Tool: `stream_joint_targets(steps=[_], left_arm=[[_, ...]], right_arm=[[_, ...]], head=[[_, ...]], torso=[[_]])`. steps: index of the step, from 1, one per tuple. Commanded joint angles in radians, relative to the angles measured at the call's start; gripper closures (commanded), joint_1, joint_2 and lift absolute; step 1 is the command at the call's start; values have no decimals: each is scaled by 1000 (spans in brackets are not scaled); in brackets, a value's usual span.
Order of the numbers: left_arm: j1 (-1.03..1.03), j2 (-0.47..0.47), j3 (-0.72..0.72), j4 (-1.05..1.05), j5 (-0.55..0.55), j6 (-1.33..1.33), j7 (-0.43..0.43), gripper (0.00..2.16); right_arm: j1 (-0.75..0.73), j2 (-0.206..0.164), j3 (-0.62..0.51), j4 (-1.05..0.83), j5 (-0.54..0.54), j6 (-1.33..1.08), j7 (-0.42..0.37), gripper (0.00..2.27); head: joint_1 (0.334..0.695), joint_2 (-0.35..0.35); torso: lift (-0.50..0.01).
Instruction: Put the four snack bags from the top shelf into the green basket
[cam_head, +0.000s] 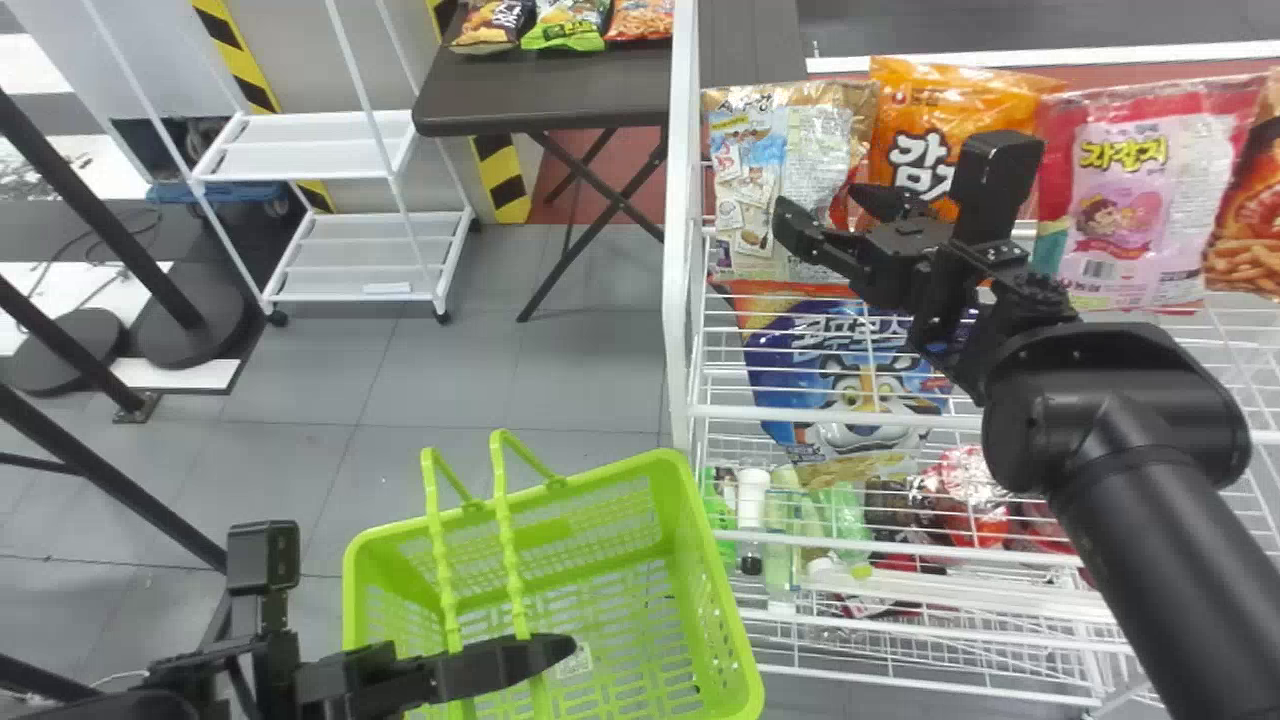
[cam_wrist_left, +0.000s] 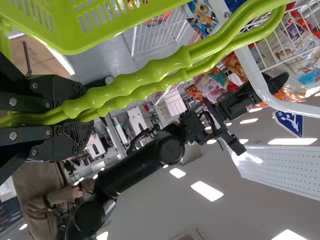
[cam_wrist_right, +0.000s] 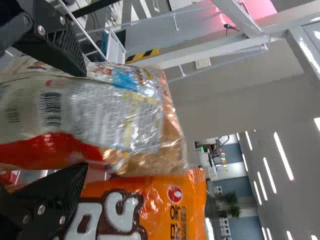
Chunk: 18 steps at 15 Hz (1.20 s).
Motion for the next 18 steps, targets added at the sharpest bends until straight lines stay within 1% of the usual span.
stream_joint_targets(steps=[1, 2, 3, 7, 10, 13, 14, 17, 18], left_arm=[[-5, 7, -2, 7, 8, -4, -10, 2148], [-8, 7, -3, 12, 8, -4, -10, 2148], [-9, 8, -3, 12, 11, -4, -10, 2145], [-9, 22, 0, 12, 21, -4, -10, 2148], [-12, 27, 5, 14, 26, -4, -10, 2148], [-17, 28, 8, 14, 27, -1, -10, 2148], [-17, 28, 8, 15, 27, -1, -10, 2148], [-19, 28, 12, 17, 29, -1, -10, 2148], [-17, 28, 12, 20, 27, -1, -10, 2148]], right_arm=[[-17, 2, -1, 7, 1, 45, 31, 1463], [-14, 2, -3, 7, 2, 48, 25, 2091], [-10, 2, -3, 2, -1, 51, 25, 2206], [38, 2, 0, -59, 11, 54, 25, 2223], [147, 2, -1, -245, 59, 103, 2, 2223], [305, 2, -13, -479, 77, 137, -27, 2223], [371, 2, -18, -579, 77, 153, -49, 2223], [578, 2, -92, -855, 59, 180, -56, 2223], [659, 2, -102, -936, 50, 189, -56, 2223]], head=[[695, 147], [695, 153], [695, 157], [695, 161], [695, 170], [695, 178], [695, 178], [695, 176], [695, 161]], torso=[[0], [0], [0], [0], [0], [0], [0], [0], [0]])
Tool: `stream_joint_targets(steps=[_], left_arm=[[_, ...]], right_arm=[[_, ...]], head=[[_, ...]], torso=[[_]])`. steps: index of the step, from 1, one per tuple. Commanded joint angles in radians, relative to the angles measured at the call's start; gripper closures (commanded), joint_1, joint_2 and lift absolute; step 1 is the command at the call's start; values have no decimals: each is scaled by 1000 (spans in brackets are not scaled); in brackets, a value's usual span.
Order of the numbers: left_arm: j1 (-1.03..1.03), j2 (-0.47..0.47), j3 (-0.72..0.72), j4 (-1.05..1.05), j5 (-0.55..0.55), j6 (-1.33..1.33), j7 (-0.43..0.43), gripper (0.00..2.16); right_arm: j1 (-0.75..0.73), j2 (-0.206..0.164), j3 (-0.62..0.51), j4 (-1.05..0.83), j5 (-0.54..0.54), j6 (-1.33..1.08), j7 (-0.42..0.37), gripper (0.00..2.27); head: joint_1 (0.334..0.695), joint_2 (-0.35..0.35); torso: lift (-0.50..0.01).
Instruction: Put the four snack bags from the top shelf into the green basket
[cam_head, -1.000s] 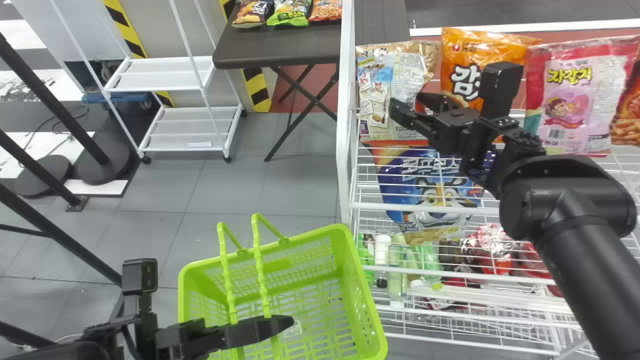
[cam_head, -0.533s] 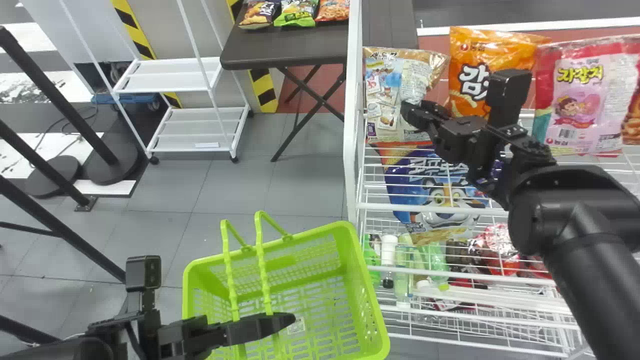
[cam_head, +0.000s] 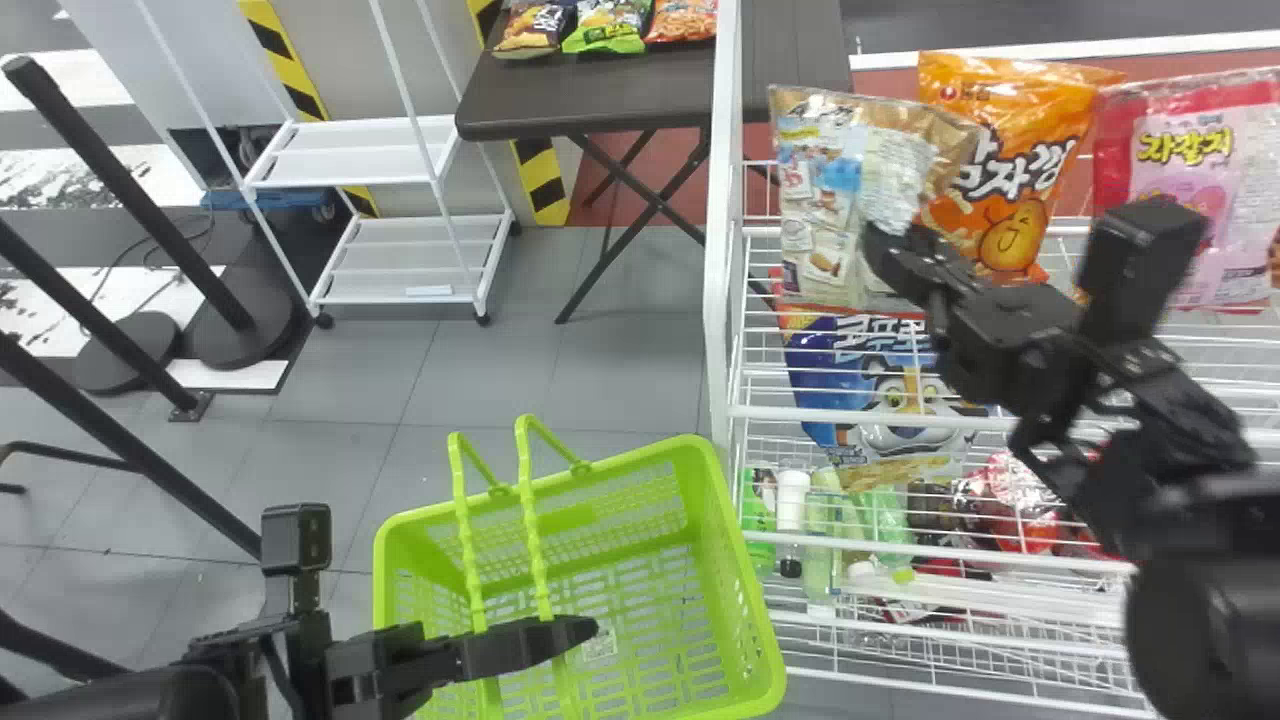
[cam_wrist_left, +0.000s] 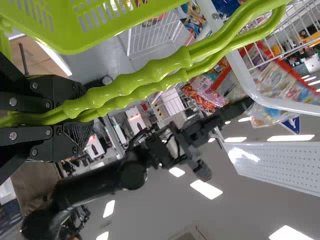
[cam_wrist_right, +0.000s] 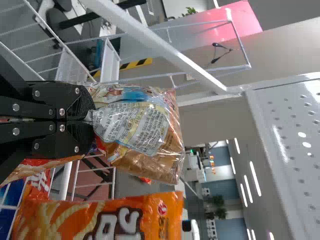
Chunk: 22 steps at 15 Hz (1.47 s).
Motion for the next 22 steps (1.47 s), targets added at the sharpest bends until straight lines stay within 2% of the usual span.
stream_joint_targets(steps=[1, 5, 8, 10, 14, 19, 20, 21, 22], left_arm=[[1, -3, 1, 6, -1, 0, -10, 2148], [7, -14, 12, 8, -4, -3, -10, 2148], [6, -17, 12, 6, -5, -3, -10, 2148], [4, -19, 12, 6, -4, -3, -10, 2148], [4, -23, 1, -3, -2, 3, -10, 2148], [4, -28, 0, -4, -2, 0, -10, 2148], [4, -28, 0, -4, -2, 0, -10, 2148], [3, -28, 0, -4, -2, 0, -10, 2148], [3, -28, -3, -4, -2, 0, -10, 2148]], right_arm=[[172, 2, -25, -186, -13, 22, 0, 2223], [393, 2, 7, -373, -7, 93, 7, 2223], [454, 2, 42, -444, -18, 316, 10, 2223], [441, 2, 88, -418, -13, 405, 11, 2223], [318, 2, 225, -258, -16, 418, -6, 2223], [171, 2, 380, -79, -8, 519, -104, 2213], [154, 2, 400, -54, -10, 531, -113, 2108], [128, 2, 421, -23, -8, 534, -116, 1781], [97, 2, 444, 18, -8, 531, -115, 815]], head=[[695, 149], [695, 143], [695, 193], [695, 229], [695, 342], [695, 350], [695, 350], [695, 350], [695, 350]], torso=[[0], [0], [0], [0], [0], [0], [0], [0], [0]])
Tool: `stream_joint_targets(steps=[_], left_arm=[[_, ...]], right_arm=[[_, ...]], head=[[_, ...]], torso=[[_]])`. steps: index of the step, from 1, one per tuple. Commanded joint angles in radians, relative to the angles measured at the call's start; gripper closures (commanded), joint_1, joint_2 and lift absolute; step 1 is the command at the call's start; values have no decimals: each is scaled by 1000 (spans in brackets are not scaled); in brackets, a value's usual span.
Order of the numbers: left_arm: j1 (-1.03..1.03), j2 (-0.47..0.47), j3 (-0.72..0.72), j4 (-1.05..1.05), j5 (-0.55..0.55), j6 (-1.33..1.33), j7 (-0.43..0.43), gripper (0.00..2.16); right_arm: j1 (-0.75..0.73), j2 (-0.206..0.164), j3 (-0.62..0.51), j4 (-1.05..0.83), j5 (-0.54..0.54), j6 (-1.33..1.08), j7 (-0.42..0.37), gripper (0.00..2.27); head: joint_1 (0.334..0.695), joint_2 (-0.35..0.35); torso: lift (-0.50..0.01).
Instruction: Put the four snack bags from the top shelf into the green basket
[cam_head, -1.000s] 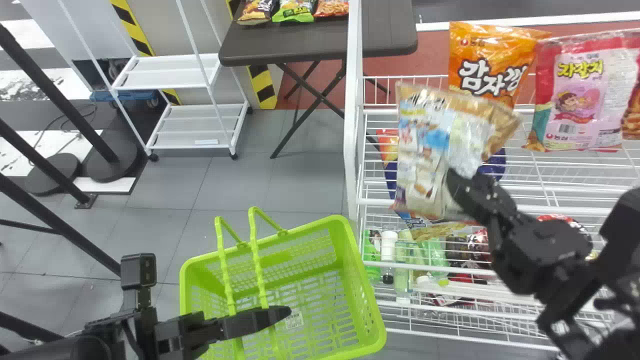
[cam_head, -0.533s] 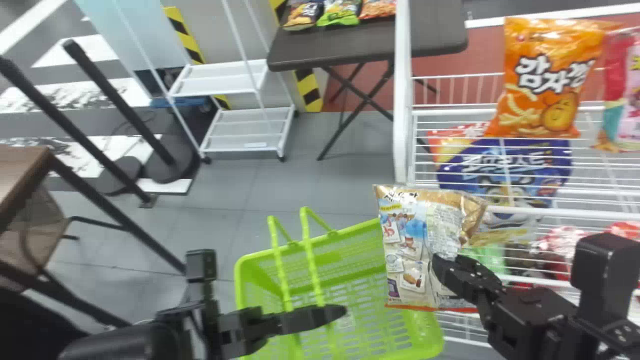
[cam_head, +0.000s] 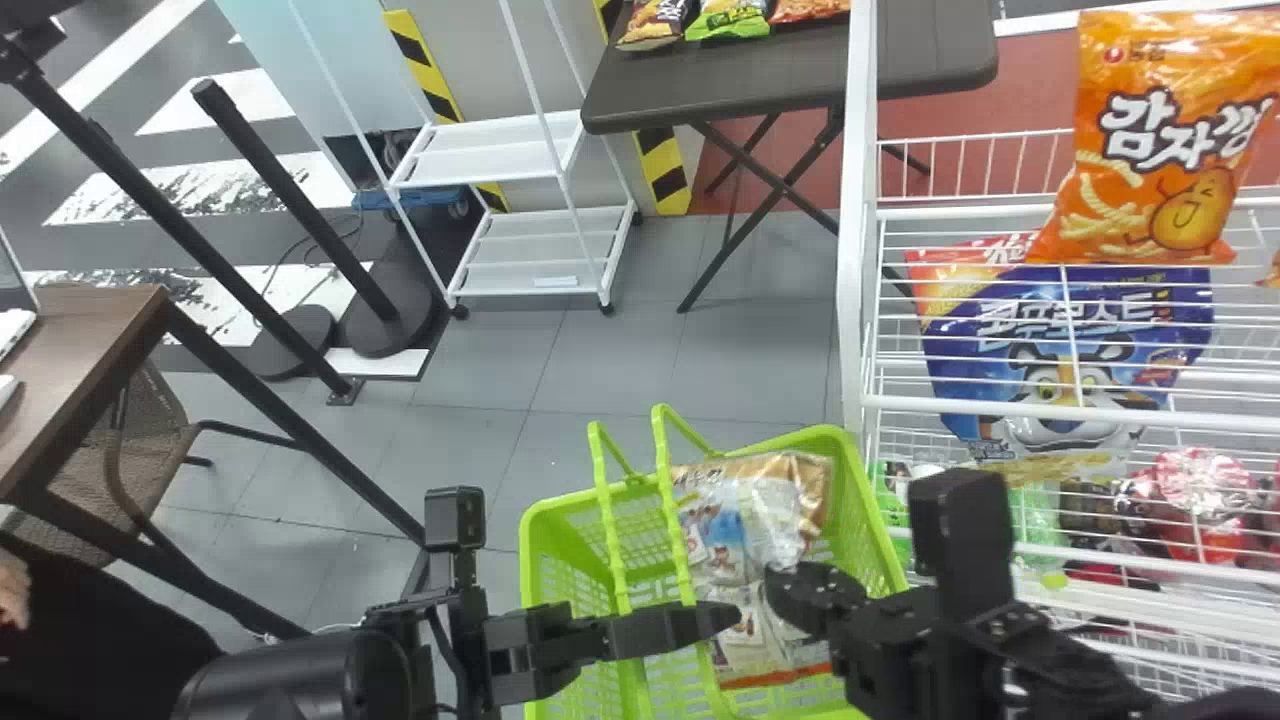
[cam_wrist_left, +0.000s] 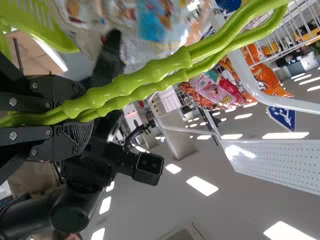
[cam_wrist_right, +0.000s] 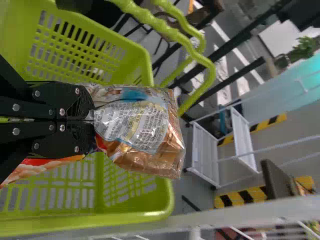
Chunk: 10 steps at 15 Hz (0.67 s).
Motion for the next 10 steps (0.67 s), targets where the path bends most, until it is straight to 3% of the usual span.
stream_joint_targets(steps=[1, 4, 5, 7, 10], left_arm=[[-4, 0, -10, -1, 0, 0, -10, 2148], [-2, -2, -7, -6, 0, 3, -10, 2148], [1, -2, -3, -6, 2, 3, -10, 2148], [4, -2, 4, -6, 2, 3, -10, 2148], [4, -2, 2, -6, 2, 3, -10, 2148]], right_arm=[[-62, 2, 49, 80, 0, 5, 8, -2], [-48, 2, 43, 36, -3, 11, 17, 36], [-26, -14, 9, -22, -4, 36, 20, 46], [21, -32, -101, -147, -9, 66, 29, 46], [73, -29, -336, -282, -13, -4, 31, 56]], head=[[695, 350], [695, 350], [695, 350], [695, 350], [695, 350]], torso=[[0], [0], [0], [0], [0]])
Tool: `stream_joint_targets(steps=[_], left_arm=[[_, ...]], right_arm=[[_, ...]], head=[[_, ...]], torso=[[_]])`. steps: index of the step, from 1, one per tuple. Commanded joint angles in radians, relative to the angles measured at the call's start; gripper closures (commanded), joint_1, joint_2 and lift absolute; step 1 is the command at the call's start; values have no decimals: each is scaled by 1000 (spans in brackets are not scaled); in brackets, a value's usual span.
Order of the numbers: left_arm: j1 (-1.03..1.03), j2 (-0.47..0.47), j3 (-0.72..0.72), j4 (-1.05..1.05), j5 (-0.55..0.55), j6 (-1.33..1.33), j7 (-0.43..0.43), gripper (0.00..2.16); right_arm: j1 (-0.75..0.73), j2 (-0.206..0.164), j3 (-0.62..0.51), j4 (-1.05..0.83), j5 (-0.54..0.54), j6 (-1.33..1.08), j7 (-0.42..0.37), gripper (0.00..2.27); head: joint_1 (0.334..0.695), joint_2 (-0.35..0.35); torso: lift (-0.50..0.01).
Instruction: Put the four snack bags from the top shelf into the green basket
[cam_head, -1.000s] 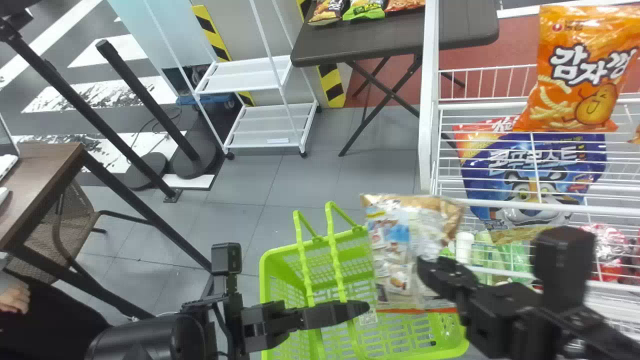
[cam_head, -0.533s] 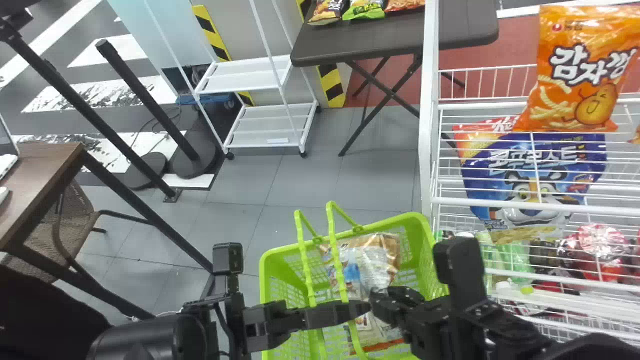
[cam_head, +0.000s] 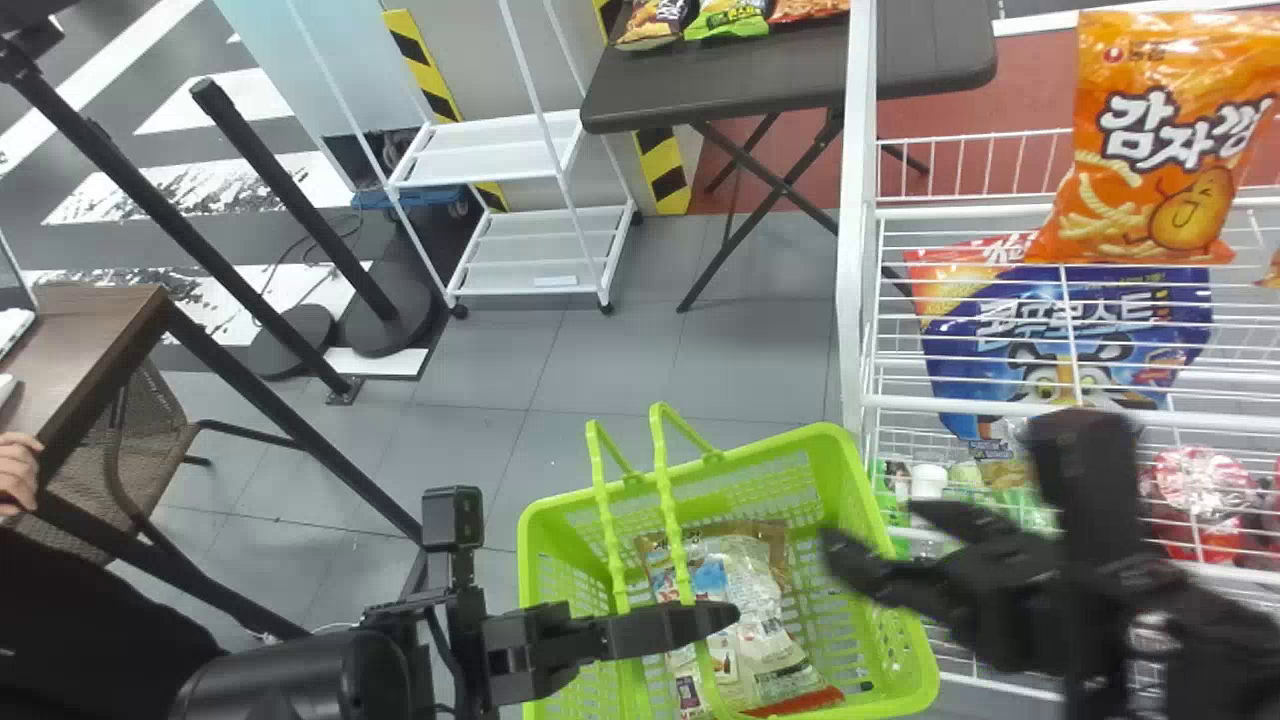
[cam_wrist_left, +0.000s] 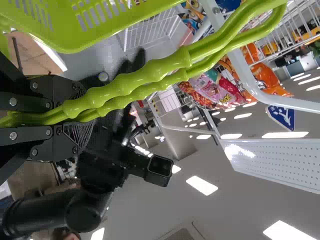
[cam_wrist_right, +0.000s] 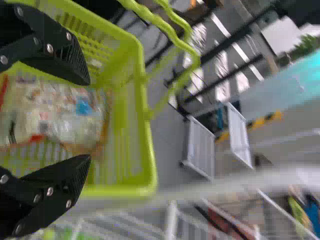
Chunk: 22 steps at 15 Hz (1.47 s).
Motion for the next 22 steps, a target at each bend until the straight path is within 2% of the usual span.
stream_joint_targets(steps=[1, 3, 4, 6, 9, 12, 13, 14, 15, 16, 22], left_arm=[[-1, 0, -3, 0, 0, 0, -10, 2148], [-1, 0, -9, -1, 0, 0, -10, 2148], [-3, 0, -12, -5, 0, 0, -10, 2148], [-1, 0, -12, -6, 3, 0, -10, 2148], [-3, 0, -3, -5, 9, -3, -10, 2148], [-9, 6, -9, 5, 11, -3, -10, 2148], [-15, 8, -12, 9, 11, -6, -10, 2148], [-17, 8, -12, 15, 11, -6, -10, 2148], [-18, 9, -14, 18, 11, -6, -10, 2148], [-20, 9, -14, 22, 11, -6, -10, 2148], [-20, 17, -12, 22, 11, -6, -10, 2148]], right_arm=[[-17, 3, -167, -43, 2, -93, -11, 56], [-132, 0, -246, 66, 41, -155, -13, 60], [-195, 0, -270, 152, 41, -213, -13, 60], [-328, -1, -284, 353, 59, -357, -13, 60], [-526, 0, -258, 657, 118, -523, -45, 60], [-666, 3, -243, 889, 125, -575, -79, 120], [-683, 5, -241, 921, 125, -575, -96, 309], [-691, 5, -241, 933, 127, -575, -96, 714], [-692, 5, -241, 938, 128, -575, -96, 1541], [-689, 14, -238, 936, 122, -572, -107, 2202], [-664, 17, -244, 887, 121, -572, -113, 2250]], head=[[695, 350], [695, 232], [695, 132], [695, 61], [695, 14], [695, 6], [695, 4], [695, 3], [695, 1], [695, 1], [695, 8]], torso=[[0], [0], [0], [0], [0], [0], [0], [0], [0], [0], [0]])
